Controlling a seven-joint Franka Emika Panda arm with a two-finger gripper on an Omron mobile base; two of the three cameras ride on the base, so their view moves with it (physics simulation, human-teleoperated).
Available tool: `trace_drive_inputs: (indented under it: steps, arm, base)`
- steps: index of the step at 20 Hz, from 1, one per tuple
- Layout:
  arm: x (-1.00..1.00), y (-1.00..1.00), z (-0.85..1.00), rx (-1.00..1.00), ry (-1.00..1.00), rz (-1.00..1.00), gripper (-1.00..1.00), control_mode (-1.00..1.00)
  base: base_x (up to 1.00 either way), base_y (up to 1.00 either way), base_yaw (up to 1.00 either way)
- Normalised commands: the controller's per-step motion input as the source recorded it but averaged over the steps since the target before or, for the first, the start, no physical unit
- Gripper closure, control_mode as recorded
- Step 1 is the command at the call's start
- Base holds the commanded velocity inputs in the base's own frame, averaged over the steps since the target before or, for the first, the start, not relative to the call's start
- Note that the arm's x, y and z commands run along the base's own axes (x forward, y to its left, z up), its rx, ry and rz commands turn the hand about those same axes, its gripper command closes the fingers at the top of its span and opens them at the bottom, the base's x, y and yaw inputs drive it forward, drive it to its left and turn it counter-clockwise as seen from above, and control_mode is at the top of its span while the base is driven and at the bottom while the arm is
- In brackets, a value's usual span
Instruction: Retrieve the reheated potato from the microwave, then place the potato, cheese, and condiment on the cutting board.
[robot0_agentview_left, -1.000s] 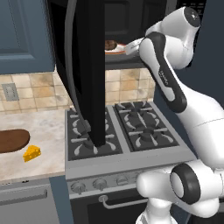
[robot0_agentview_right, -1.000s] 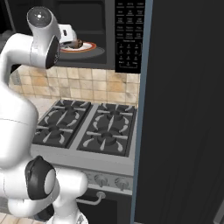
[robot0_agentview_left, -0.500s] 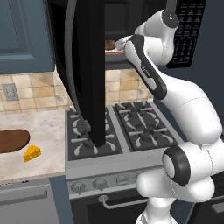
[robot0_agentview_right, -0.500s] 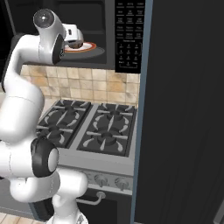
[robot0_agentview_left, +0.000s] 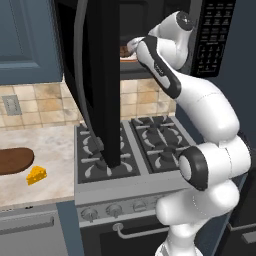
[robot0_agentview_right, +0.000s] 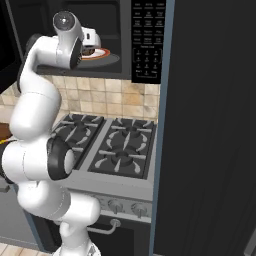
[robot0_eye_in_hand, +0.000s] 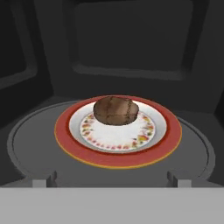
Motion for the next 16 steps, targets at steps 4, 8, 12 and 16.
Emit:
trace_drive_inputs:
  steps: [4,8,12,16]
  arm:
    - [0.44,0.0,0.06,0.07,0.1,0.0,-1.0,-1.0]
    - [0.38,0.01,0.01,0.0,0.06,0.0,-1.0,-1.0]
    - [0.41,0.0,0.0,0.0,0.0,0.0,-1.0,-1.0]
    - [0.27,0.03,0.0,0.0,0.01,0.0,-1.0,-1.0]
  base:
    - [0.0,0.0,0.0]
    - [0.0,0.0,0.0]
    - [0.0,0.0,0.0]
    - [0.0,0.0,0.0]
